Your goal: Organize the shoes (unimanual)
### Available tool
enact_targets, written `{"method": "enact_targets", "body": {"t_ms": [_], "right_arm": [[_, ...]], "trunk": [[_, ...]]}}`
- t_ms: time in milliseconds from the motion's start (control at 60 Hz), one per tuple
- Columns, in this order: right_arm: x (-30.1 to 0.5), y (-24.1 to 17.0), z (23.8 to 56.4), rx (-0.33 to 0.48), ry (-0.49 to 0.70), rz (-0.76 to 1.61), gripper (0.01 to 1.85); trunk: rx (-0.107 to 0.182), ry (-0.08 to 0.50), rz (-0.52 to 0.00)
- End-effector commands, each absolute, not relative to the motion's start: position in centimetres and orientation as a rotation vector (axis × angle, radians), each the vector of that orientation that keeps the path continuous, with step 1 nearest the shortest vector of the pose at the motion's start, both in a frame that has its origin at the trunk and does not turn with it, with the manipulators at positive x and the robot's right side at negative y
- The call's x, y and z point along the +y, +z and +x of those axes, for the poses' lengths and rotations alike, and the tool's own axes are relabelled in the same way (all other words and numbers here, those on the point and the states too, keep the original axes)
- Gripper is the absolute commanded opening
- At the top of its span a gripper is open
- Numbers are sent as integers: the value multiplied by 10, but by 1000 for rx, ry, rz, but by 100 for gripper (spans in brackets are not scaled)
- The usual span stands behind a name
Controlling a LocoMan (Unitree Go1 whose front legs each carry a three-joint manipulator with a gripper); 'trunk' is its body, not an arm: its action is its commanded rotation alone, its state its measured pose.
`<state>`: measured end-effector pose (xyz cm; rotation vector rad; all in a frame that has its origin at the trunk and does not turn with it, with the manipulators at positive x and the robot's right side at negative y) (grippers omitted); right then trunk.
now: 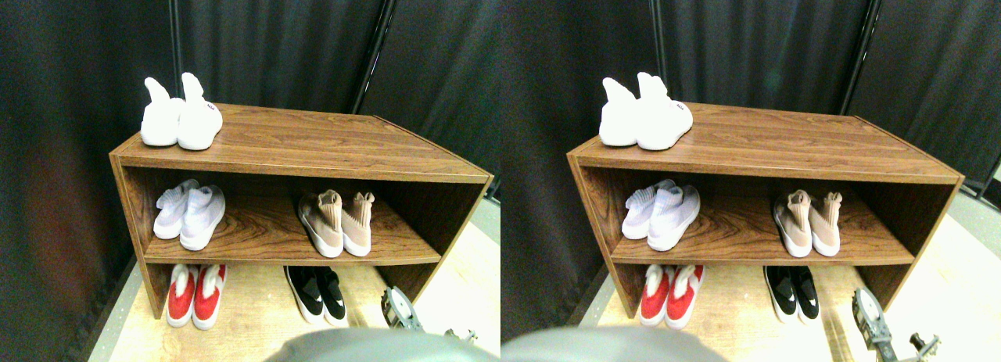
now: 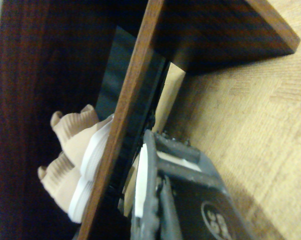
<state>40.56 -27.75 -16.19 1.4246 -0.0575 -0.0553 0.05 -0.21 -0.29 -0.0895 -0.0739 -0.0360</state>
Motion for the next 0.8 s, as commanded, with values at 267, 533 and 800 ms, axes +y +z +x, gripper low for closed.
{"method": "enact_targets", "body": {"t_ms": [267, 533, 800], "right_arm": [[-258, -105, 370, -128, 145, 1332, 6], [-241, -78, 367, -164, 199, 1290, 6], [-230, -71, 370, -157, 203, 1316, 6]], "trunk": [[-142, -53, -90], [-163, -29, -115], [-171, -10, -138]]}}
